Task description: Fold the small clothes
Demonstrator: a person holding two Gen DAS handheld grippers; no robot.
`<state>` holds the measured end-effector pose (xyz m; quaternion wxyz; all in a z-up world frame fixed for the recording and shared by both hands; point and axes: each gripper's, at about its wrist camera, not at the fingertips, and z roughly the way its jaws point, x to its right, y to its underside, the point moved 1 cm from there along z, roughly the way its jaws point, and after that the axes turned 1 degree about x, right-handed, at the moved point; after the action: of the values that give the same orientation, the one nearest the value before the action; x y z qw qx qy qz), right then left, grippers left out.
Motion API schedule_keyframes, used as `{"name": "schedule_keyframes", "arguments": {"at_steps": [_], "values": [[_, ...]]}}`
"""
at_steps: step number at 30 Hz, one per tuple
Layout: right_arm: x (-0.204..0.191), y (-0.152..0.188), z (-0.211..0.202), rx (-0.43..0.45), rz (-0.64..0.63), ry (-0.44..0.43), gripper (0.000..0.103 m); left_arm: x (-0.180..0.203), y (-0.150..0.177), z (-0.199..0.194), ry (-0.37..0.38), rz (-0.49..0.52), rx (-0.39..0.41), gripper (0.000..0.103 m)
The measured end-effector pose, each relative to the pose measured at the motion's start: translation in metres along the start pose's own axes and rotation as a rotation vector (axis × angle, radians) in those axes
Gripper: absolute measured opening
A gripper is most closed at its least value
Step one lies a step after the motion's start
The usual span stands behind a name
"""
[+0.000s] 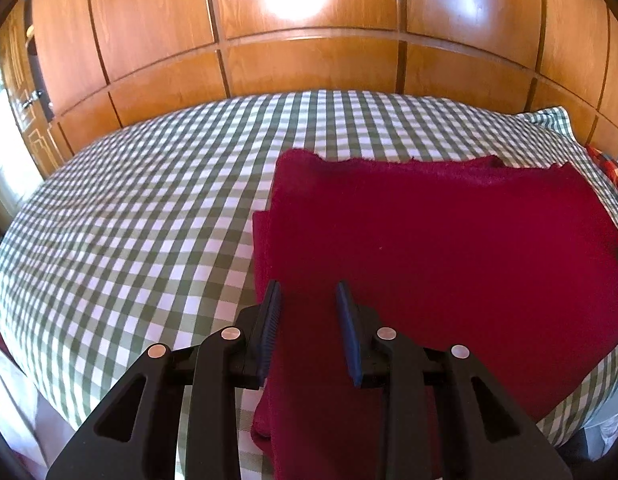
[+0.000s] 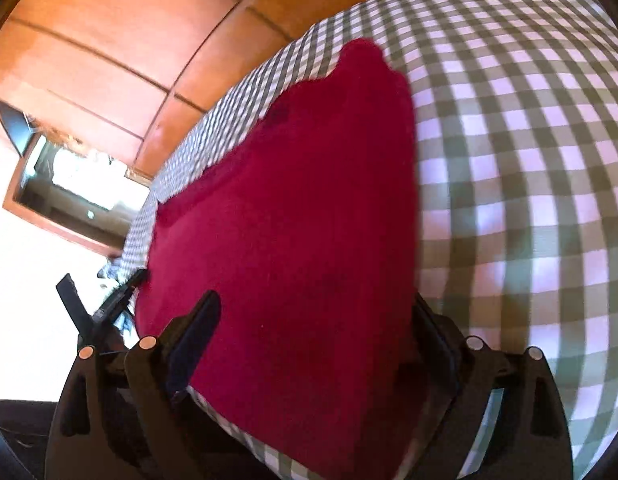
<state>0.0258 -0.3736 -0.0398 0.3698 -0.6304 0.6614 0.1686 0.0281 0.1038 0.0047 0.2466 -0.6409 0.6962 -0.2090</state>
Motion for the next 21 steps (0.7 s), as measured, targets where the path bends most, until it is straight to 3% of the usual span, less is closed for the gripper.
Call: {"name": "schedule_keyframes", "arguments": {"at_steps": [3,6,7,10,17,21], "values": [[-0.003,0.0,0.006,0.011,0.011,-0.006,0.088,0.002,-0.002,-0.011,0.018,-0.024,0.038,0.028],[-0.005,0.001,0.008,0.02,0.008,0.041,0.067,0.008,-0.004,-0.017,0.062,-0.017,0.057,0.028],[-0.004,0.001,0.007,0.026,0.009,0.053,0.049,0.013,-0.003,-0.015,0.074,0.0,0.046,0.028],[-0.001,0.005,-0.002,0.048,0.02,0.053,0.035,0.024,0.003,0.001,0.128,0.039,-0.025,0.028],[-0.041,0.001,-0.02,0.118,-0.024,0.051,0.028,0.019,0.005,0.013,0.157,0.014,-0.058,0.028],[-0.105,-0.005,-0.024,0.138,-0.133,0.014,0.026,0.005,0.007,0.016,0.261,-0.065,-0.073,0.028]]}}
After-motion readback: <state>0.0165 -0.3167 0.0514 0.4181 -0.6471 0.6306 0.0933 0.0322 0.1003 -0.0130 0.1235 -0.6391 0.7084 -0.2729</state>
